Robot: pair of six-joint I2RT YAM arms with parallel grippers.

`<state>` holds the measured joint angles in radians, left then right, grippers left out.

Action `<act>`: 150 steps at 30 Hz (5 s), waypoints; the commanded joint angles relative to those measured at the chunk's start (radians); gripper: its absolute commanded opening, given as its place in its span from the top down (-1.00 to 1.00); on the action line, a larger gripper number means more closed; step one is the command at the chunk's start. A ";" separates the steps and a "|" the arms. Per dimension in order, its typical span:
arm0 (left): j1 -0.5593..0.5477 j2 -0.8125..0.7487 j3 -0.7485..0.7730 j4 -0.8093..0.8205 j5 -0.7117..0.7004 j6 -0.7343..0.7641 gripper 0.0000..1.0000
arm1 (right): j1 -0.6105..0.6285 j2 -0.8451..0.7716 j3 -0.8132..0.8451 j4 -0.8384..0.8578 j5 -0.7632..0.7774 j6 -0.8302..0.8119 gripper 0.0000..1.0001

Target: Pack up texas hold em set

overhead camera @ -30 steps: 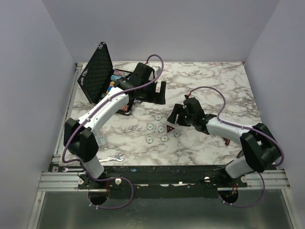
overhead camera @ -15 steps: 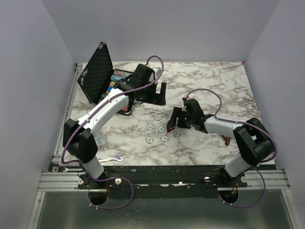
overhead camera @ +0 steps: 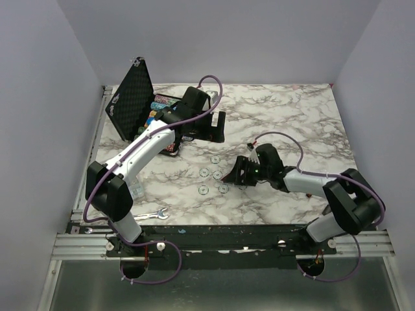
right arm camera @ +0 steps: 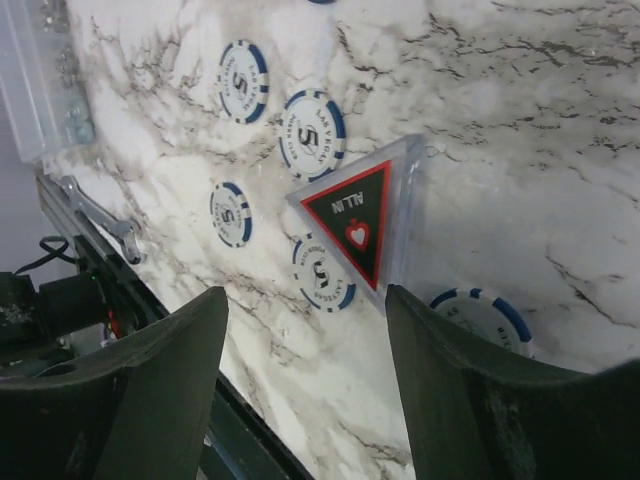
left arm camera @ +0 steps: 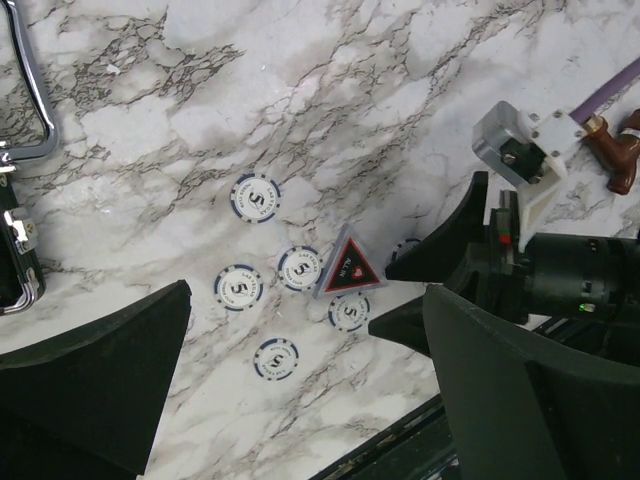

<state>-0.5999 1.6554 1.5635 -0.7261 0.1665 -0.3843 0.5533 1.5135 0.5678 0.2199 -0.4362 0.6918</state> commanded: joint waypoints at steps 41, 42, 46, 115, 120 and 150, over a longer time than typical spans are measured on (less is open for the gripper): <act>-0.402 0.409 0.123 -0.148 -0.245 0.186 -0.69 | 0.003 -1.157 0.091 -0.766 0.904 0.044 -0.49; -0.402 0.415 0.123 -0.150 -0.246 0.187 -0.70 | 0.002 -1.156 0.090 -0.766 0.903 0.045 -0.50; -0.400 0.437 0.124 -0.152 -0.252 0.196 -0.69 | 0.002 -1.162 0.087 -0.766 0.902 0.046 -0.51; -0.354 0.503 0.169 -0.178 -0.227 0.190 -0.07 | 0.002 -1.147 0.074 -0.745 0.886 0.026 -0.58; -0.354 0.458 0.159 -0.176 -0.253 0.187 0.06 | 0.003 -1.152 0.072 -0.745 0.884 0.025 -0.58; 0.282 0.582 0.693 -0.268 -0.297 0.260 0.10 | 0.002 -1.109 0.042 -0.677 0.816 -0.009 -0.58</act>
<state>-0.3492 2.1624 2.1490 -0.9298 -0.1032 -0.1555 0.5560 0.3973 0.6197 -0.4721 0.3908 0.6945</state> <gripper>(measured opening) 0.601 0.791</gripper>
